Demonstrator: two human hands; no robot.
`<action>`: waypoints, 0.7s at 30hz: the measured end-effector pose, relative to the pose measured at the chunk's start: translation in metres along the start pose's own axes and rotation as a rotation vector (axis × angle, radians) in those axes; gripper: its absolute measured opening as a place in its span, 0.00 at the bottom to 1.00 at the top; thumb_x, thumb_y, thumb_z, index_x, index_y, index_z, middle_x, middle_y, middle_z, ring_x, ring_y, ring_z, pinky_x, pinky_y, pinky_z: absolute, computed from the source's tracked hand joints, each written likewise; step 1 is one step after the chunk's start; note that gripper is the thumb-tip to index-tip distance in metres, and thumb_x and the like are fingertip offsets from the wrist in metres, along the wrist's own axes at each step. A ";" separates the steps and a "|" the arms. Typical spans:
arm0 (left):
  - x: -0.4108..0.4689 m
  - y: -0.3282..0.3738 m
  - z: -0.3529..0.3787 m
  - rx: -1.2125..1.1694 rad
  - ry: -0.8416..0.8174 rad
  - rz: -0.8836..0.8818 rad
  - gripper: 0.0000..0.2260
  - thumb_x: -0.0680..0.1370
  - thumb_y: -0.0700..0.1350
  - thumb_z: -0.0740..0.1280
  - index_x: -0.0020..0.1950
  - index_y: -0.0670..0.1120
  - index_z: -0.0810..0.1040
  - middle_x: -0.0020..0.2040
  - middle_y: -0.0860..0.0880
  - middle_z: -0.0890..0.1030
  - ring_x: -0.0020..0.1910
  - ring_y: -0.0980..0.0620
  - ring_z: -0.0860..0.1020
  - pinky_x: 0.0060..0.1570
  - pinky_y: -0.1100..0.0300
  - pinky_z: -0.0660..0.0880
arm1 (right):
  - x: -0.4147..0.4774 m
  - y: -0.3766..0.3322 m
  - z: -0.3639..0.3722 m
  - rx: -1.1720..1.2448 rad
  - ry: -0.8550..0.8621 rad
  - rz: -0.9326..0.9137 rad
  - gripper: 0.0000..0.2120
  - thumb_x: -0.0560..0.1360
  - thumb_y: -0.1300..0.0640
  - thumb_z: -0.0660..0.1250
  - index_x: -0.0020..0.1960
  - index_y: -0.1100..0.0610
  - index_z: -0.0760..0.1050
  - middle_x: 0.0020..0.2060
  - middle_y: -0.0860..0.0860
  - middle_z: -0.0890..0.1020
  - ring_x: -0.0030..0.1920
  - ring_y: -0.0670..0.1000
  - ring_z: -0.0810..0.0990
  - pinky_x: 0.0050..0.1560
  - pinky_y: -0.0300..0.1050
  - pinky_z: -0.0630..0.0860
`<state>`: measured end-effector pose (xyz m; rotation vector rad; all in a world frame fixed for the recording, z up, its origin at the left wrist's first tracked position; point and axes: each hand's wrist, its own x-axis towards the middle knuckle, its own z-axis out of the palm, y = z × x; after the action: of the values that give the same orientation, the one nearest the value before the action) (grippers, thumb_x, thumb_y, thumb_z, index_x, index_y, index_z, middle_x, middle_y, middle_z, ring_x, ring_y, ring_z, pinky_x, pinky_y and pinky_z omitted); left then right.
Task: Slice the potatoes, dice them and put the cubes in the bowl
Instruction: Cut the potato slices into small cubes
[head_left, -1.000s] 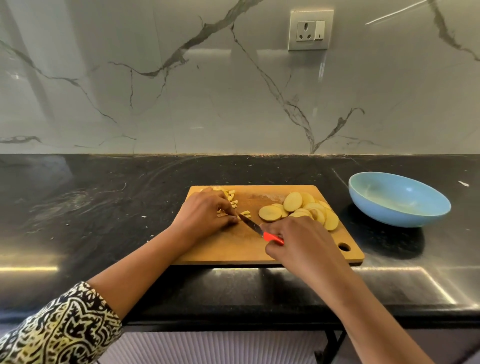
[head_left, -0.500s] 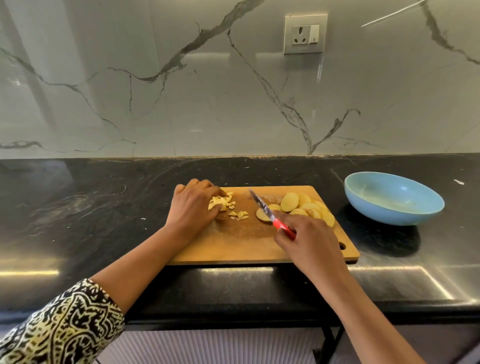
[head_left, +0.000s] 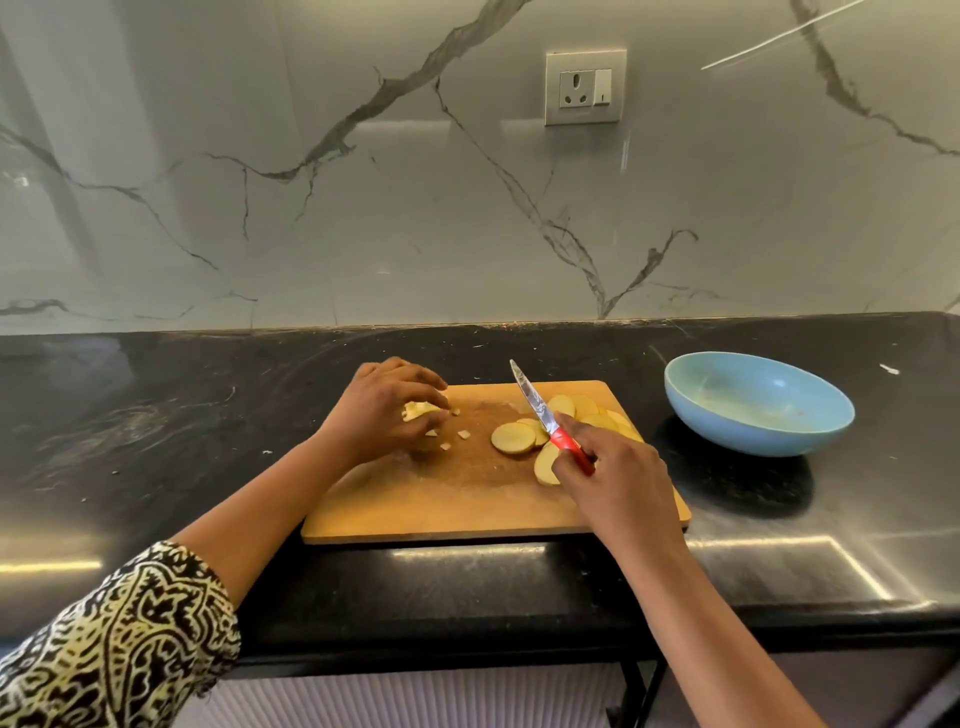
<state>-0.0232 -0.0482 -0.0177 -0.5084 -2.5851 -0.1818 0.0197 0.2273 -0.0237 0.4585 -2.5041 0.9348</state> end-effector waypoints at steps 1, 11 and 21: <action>-0.002 0.003 -0.002 -0.068 -0.040 0.023 0.17 0.74 0.62 0.61 0.54 0.57 0.81 0.61 0.57 0.78 0.62 0.55 0.71 0.59 0.54 0.63 | 0.000 0.000 0.000 0.005 0.001 0.004 0.18 0.76 0.52 0.66 0.67 0.46 0.74 0.35 0.44 0.76 0.32 0.43 0.70 0.31 0.31 0.62; 0.010 0.017 0.006 0.102 -0.033 0.171 0.11 0.76 0.51 0.68 0.59 0.55 0.80 0.61 0.54 0.79 0.63 0.50 0.73 0.59 0.50 0.67 | 0.001 0.002 -0.001 0.051 0.006 0.037 0.19 0.77 0.52 0.66 0.67 0.46 0.73 0.33 0.45 0.76 0.32 0.45 0.70 0.32 0.31 0.62; 0.013 0.028 0.004 0.144 -0.080 0.001 0.15 0.77 0.55 0.65 0.63 0.55 0.77 0.64 0.53 0.76 0.65 0.50 0.71 0.63 0.50 0.64 | 0.000 0.007 -0.002 0.069 0.040 0.066 0.19 0.76 0.53 0.66 0.67 0.45 0.74 0.31 0.46 0.74 0.33 0.47 0.71 0.31 0.34 0.63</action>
<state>-0.0245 -0.0173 -0.0133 -0.4732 -2.6506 0.0255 0.0172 0.2339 -0.0260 0.3764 -2.4702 1.0484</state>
